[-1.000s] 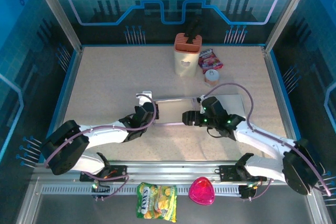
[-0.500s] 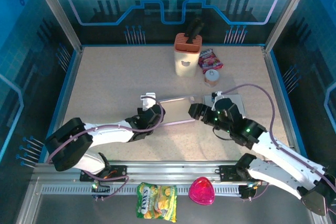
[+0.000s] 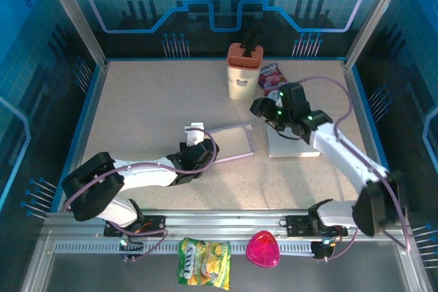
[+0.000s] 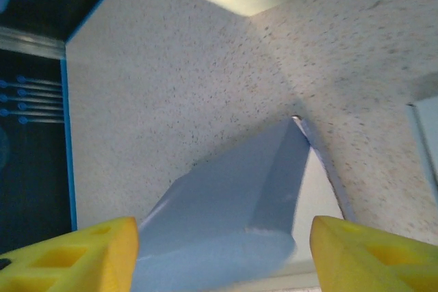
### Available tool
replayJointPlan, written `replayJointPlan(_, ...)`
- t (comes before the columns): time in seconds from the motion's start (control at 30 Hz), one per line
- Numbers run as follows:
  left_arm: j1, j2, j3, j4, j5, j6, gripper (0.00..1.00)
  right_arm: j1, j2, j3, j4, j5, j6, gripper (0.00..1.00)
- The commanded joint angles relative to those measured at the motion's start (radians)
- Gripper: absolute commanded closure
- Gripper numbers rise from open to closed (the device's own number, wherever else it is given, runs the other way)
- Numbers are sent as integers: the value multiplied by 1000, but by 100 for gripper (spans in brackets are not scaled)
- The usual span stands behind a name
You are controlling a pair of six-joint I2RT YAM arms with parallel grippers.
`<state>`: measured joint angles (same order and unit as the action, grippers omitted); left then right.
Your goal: Fold the paper box
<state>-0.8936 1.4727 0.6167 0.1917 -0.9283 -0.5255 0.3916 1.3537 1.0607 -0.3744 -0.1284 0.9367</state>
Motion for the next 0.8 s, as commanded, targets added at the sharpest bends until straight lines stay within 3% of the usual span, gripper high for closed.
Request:
replayJointPlan(0.0,-7,19,11,-30,-18,2,100,-6,100,65,-30,-122,-131,36)
replayJointPlan(0.27,-14,36,18,-13,-3,18,100,7,215,54,-27,-150,-210,43)
replayJointPlan(0.5,-34,50,28,-31,2,-13,100,27,222,-12,19,-163,-221,56)
replayJointPlan(0.77,-47,40,19,-65,58,-74,100,56,197,-79,34,-110,-243,61)
